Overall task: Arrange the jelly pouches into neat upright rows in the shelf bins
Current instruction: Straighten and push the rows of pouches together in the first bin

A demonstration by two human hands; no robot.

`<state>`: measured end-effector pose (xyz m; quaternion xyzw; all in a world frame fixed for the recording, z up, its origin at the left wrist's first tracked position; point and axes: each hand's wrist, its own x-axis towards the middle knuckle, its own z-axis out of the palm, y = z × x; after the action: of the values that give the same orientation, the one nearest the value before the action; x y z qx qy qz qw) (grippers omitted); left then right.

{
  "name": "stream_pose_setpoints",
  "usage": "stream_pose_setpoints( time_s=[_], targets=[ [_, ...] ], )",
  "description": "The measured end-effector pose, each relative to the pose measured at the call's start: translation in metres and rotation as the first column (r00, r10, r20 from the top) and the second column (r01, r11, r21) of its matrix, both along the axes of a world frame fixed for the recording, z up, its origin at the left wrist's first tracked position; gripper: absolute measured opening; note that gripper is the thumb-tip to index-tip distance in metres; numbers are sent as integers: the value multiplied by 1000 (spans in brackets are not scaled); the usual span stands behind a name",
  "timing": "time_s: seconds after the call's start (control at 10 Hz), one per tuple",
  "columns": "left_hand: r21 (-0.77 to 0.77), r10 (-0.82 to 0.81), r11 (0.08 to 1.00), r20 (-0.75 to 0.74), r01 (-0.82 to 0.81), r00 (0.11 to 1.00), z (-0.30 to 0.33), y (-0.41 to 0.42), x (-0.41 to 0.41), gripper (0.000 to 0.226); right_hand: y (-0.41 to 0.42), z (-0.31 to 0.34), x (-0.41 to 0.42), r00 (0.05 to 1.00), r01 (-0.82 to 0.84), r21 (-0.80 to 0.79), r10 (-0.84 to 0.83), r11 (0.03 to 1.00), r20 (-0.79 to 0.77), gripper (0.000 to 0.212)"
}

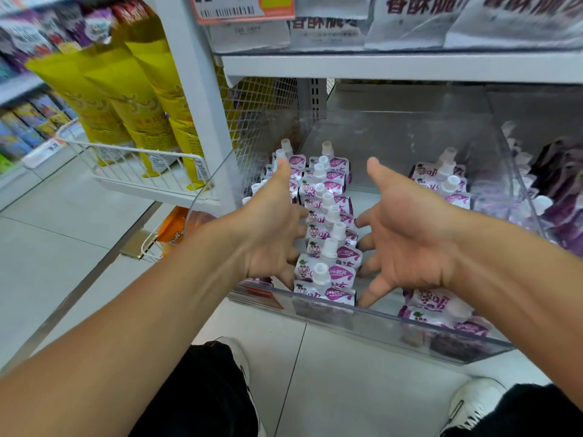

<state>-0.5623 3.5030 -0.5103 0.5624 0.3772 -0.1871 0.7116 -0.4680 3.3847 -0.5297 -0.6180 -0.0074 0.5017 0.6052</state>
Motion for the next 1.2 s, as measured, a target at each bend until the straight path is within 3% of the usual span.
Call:
stream_pose_setpoints(
  time_s=[0.1,0.2,0.3,0.4,0.5,0.6,0.7,0.8,1.1,1.2],
  targets=[
    [109,81,991,15,-82,997,-4,14,8,94,-42,33,4,990,-62,-144,43,988,-135,80],
    [261,122,955,78,-138,989,-16,9,23,64,-17,45,2,891,-57,-314,190,948,413,46],
    [345,121,927,96,-147,988,-30,2,33,41,-11,56,16,295,-29,-569,551,822,781,33],
    [346,122,926,107,-152,987,-37,2,34,43,8,59,30,3,-33,-673,674,738,739,37],
    [311,211,919,128,-241,969,-41,9,36,39,44,49,47,-185,-96,-844,824,528,536,58],
    [255,263,922,141,-292,954,-38,8,36,43,73,29,63,-221,-68,-907,880,416,421,52],
    [206,288,927,146,-314,946,-40,4,36,45,79,15,78,-130,-102,-885,876,453,464,33],
    [157,344,915,177,-371,922,-44,6,44,49,72,22,85,-122,-105,-882,874,459,470,37],
    [134,268,948,159,-290,950,-45,10,65,64,46,28,91,-272,24,-897,867,441,419,44],
    [226,307,910,199,-348,931,-46,18,82,70,34,28,86,-176,-29,-868,853,495,492,65]
  ],
)
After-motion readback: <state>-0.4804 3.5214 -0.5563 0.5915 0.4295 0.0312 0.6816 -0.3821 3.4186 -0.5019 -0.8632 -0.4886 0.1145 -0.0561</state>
